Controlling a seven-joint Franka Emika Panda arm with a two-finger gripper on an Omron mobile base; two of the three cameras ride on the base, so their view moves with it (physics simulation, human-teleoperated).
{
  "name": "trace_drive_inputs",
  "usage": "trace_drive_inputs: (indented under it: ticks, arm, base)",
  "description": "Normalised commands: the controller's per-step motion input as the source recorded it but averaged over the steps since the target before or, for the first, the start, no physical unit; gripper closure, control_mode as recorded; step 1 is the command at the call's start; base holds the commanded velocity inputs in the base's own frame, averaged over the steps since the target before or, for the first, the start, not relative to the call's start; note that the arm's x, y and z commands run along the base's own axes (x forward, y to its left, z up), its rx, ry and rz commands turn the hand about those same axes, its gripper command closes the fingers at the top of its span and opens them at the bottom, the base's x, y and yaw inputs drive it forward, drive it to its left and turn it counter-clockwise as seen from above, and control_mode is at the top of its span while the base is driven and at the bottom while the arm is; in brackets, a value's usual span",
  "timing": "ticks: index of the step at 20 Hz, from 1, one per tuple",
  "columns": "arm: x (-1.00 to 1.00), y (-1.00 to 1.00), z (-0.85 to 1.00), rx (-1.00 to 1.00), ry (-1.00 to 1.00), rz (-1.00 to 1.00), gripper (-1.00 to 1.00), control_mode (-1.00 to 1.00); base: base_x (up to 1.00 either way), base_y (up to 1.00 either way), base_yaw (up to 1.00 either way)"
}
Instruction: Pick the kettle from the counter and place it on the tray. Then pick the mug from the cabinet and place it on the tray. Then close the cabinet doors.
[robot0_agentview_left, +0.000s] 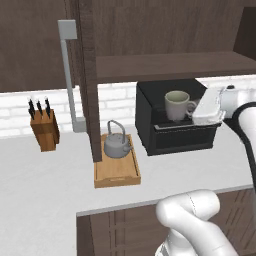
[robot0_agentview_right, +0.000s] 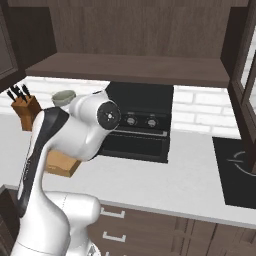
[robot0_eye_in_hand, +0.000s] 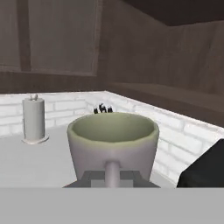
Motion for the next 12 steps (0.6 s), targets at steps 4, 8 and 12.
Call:
trace_drive_inputs:
  ticks: [4,8,12]
  arm:
    - [-0.2,0.64,-0.47,-0.03,0.03,0.43,1.0,-1.0]
    - [-0.16,0.46,-0.47,-0.06,0.03,0.31,1.0,-1.0]
    - [-0.14,0.25,-0.37,-0.01,0.01,0.13,1.0,-1.0]
  base:
    - [0.0,0.0,0.0]
    - [0.0,0.0,0.0]
    - [0.0,0.0,0.0]
